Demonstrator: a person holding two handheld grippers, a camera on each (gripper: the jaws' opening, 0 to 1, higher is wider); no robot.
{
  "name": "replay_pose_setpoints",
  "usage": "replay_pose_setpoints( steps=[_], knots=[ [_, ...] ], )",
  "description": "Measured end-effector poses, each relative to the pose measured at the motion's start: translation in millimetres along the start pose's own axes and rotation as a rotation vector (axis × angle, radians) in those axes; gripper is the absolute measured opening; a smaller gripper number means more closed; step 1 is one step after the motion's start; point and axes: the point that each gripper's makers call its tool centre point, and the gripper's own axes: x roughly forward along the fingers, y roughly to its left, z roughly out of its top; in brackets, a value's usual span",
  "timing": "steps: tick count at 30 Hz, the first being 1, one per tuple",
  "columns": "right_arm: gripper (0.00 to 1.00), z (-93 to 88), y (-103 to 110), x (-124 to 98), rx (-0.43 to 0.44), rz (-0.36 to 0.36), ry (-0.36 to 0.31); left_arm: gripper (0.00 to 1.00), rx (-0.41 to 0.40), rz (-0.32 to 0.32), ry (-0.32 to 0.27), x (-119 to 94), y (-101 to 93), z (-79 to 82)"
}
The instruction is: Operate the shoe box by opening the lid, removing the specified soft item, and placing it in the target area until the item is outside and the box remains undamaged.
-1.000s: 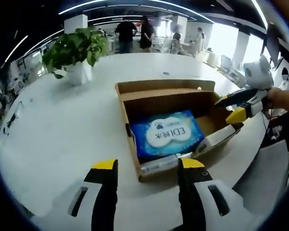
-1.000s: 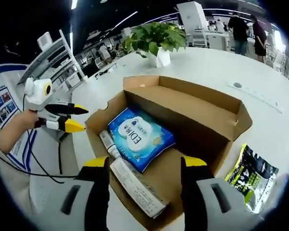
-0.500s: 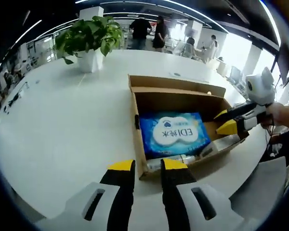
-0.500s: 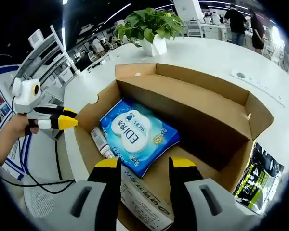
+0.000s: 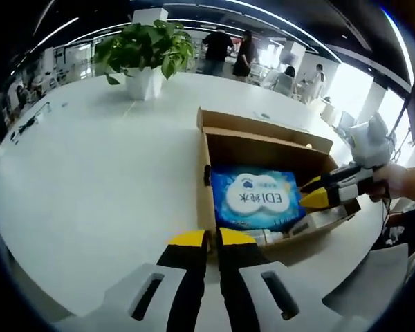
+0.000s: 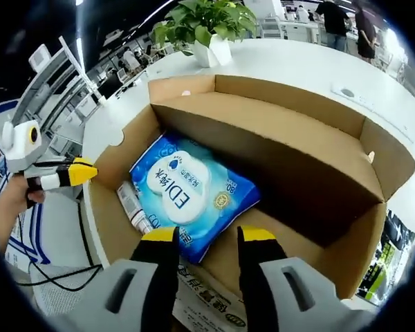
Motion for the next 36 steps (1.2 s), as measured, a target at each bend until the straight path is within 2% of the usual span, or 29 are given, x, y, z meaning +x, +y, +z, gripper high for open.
replay_pose_setpoints(
  steps=[5, 10, 13, 15, 18, 29, 36],
  knots=[
    [0.15, -7.1, -0.7, 10.8, 0.007, -0.019, 0.023, 0.02, -0.008, -0.003, 0.001, 0.1, 0.3, 0.2],
    [0.14, -5.2, -3.7, 12.1, 0.062, -0.050, 0.011, 0.02, 0.003, 0.002, 0.004, 0.8, 0.4, 0.7],
    [0.06, -3.9, -7.1, 11.9, 0.036, -0.077, 0.010, 0.02, 0.003, 0.003, 0.005, 0.7, 0.3, 0.9],
    [0.02, -3.3, -2.1, 12.8, 0.048, -0.064, 0.005, 0.02, 0.012, 0.006, 0.008, 0.8, 0.4, 1.1],
    [0.01, -3.1, -2.4, 12.1, 0.039, -0.069, 0.009, 0.02, 0.018, 0.007, 0.011, 0.8, 0.8, 1.2],
    [0.00, 1.2, -16.4, -1.6, 0.093, -0.129, -0.014, 0.03, 0.040, 0.009, 0.020, 0.8, 0.1, 1.4],
    [0.00, 0.7, -18.5, -7.5, 0.068, -0.147, -0.020, 0.02, 0.103, 0.019, 0.007, -2.2, -1.0, 8.7]
  ],
)
